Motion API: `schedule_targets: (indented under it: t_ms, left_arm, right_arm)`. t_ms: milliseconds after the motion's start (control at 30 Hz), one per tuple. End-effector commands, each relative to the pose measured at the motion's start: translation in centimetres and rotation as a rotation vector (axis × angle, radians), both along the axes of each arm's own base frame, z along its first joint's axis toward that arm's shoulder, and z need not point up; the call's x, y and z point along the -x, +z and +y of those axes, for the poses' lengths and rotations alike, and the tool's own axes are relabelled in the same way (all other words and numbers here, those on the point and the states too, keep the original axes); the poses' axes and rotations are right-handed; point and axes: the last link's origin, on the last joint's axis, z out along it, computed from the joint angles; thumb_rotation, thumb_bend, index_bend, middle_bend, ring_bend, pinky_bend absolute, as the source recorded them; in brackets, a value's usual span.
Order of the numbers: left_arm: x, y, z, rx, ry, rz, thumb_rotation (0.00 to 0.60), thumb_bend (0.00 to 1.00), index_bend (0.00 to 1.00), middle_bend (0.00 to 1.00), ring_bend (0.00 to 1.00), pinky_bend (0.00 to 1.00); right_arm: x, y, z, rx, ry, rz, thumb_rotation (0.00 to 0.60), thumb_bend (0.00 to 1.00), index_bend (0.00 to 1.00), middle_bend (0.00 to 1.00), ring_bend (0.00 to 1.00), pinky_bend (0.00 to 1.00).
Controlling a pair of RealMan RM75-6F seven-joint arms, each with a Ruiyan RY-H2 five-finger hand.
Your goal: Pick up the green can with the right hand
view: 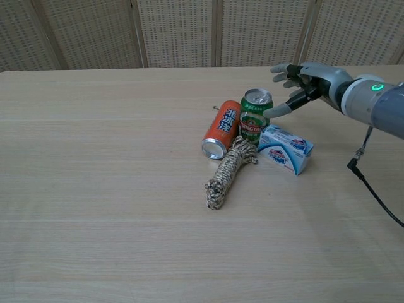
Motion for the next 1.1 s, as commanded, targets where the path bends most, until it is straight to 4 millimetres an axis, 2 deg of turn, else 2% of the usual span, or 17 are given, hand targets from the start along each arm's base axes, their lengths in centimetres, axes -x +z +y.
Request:
schedule_targets:
  t_ms: [33,367,467,500,600,700,800,933,1033,1100]
  left_arm:
    - [0.0,-0.1,0.0,0.002,0.001,0.001,0.6,0.0,0.0,0.0,0.0,0.0]
    - [0.3,0.1,0.2,-0.005,0.013,0.003,0.6,0.0,0.0,0.0,0.0,0.0]
    - [0.4,0.2,0.2,-0.007,0.016,0.003,0.6,0.0,0.0,0.0,0.0,0.0]
    - [0.4,0.2,0.2,-0.009,0.018,0.004,0.6,0.0,0.0,0.0,0.0,0.0]
    - [0.6,0.3,0.2,-0.012,0.022,0.003,0.6,0.0,0.0,0.0,0.0,0.0]
    - [0.7,0.3,0.3,-0.014,0.025,0.005,0.6,0.0,0.0,0.0,0.0,0.0]
    - [0.7,0.2,0.3,-0.011,0.026,0.006,0.6,0.0,0.0,0.0,0.0,0.0]
    - [0.8,0.1,0.4,-0.01,0.028,0.007,0.6,0.0,0.0,0.0,0.0,0.0]
    - [0.8,0.2,0.4,-0.012,0.03,0.009,0.6,0.0,0.0,0.0,0.0,0.0]
    - [0.8,0.1,0.4,-0.011,0.03,0.009,0.6,0.0,0.0,0.0,0.0,0.0]
  right_arm:
    - [-0.2,-0.7,0.2,-0.004,-0.012,-0.027,0.6,0.0,0.0,0.0,0.0,0.0]
    - [-0.8,-2.7,0.0,0.039,-0.042,-0.074,0.6,0.0,0.0,0.0,0.0,0.0]
    - [-0.9,-3.2,-0.1,0.067,-0.06,-0.09,0.6,0.0,0.07,0.01,0.0,0.09]
    - [-0.8,-3.4,-0.1,0.074,-0.065,-0.094,0.6,0.0,0.1,0.03,0.0,0.15]
    - [-0.8,-3.9,0.0,0.082,-0.085,-0.12,0.6,0.0,0.13,0.13,0.0,0.26]
    - [-0.9,-4.3,0.1,0.082,-0.094,-0.137,0.6,0.0,0.18,0.19,0.0,0.34]
    - [-0.8,-4.6,0.2,0.086,-0.101,-0.142,0.6,0.0,0.22,0.22,0.03,0.37]
    - [-0.6,-5.0,0.3,0.093,-0.113,-0.155,0.6,0.0,0.35,0.29,0.08,0.44]
    - [-0.5,-5.1,0.3,0.112,-0.114,-0.157,0.6,0.0,0.43,0.39,0.16,0.47]
    - [-0.4,-5.1,0.3,0.126,-0.117,-0.163,0.6,0.0,0.44,0.45,0.21,0.5]
